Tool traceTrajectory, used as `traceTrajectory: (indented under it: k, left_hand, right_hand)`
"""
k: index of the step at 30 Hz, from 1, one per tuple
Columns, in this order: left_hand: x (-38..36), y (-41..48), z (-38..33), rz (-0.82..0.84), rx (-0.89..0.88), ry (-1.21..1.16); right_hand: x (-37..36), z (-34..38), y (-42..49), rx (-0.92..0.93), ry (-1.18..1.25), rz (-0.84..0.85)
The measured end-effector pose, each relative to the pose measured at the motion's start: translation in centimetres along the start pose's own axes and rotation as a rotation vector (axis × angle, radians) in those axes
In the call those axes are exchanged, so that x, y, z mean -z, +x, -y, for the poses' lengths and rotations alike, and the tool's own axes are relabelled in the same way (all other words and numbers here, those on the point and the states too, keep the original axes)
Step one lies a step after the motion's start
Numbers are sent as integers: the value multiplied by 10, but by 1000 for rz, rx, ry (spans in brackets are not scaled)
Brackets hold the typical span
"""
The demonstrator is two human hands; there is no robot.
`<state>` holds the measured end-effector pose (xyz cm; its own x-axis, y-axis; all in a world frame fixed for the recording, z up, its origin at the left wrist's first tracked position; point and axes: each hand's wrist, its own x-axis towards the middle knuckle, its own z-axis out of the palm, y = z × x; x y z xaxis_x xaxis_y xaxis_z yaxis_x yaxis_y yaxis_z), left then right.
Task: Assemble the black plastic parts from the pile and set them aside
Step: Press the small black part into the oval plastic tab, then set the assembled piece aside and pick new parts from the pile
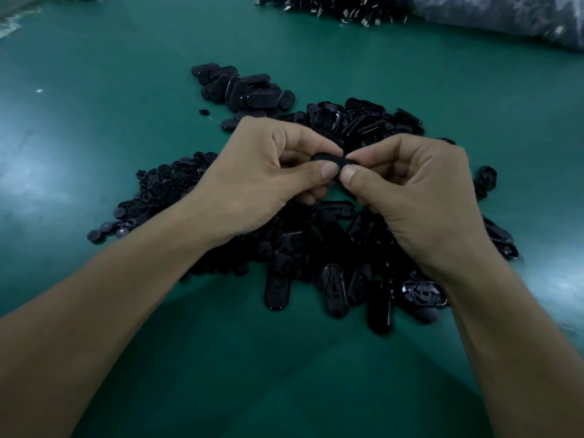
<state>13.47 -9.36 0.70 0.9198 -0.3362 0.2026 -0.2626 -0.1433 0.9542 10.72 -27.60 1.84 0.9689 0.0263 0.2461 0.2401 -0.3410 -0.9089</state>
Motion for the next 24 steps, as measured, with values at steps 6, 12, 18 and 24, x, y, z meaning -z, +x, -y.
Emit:
traceTrajectory:
  k: [6,12,18,24]
  left_hand:
    - [-2,-1,0,-11,-8,27]
    - [0,0,0,2,15,14]
    - [-1,1,0,-20,5,54]
    - [2,3,5,-105,49,58]
  right_hand:
    - [-2,-1,-2,6,-43,-25]
    - [0,-1,-1,24,-49,-7]
    - [1,-2,-2,29,-57,3]
    - [-2,-5,-2,45,-96,-38]
